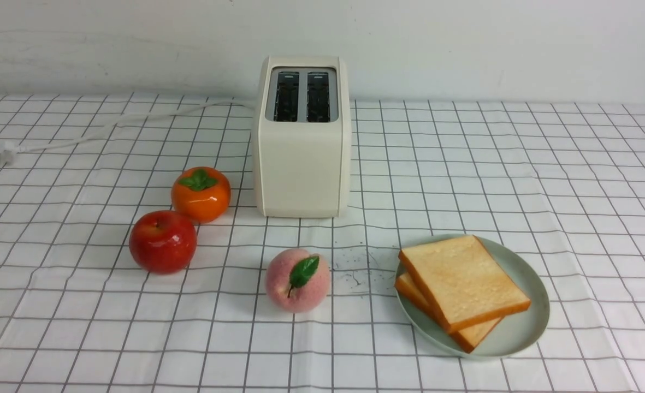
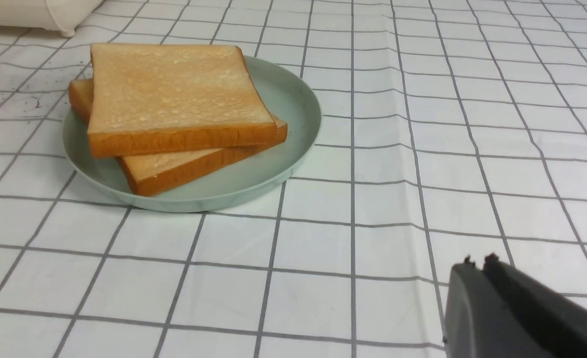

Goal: Take toasted bread from bread machine on white checkered table place on plate.

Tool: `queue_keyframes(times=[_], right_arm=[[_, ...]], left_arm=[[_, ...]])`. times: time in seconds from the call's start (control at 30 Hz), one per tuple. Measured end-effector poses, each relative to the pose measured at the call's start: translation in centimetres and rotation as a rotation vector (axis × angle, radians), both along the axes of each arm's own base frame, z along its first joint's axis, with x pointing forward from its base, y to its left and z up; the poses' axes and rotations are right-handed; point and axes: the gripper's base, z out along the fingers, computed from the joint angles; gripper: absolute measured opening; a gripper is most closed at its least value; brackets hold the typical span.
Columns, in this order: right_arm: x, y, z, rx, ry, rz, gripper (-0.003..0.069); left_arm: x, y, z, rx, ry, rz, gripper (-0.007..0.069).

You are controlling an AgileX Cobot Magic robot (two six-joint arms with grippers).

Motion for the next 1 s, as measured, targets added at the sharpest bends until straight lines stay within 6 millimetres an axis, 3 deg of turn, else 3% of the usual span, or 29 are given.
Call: queue_keyframes(times=[0.07, 1.0], right_arm=[[0.0, 0.0, 0.0, 0.0, 0.0, 0.0, 0.0034], [0.0, 0.0, 0.0, 0.0, 0.0, 0.0, 0.0051]], left_arm=[[-0.15, 0.06, -0.54, 0.014, 0.058, 0.003, -0.0013], [-0.15, 0.1, -0.55, 0.033, 0.059, 0.001, -0.0013]])
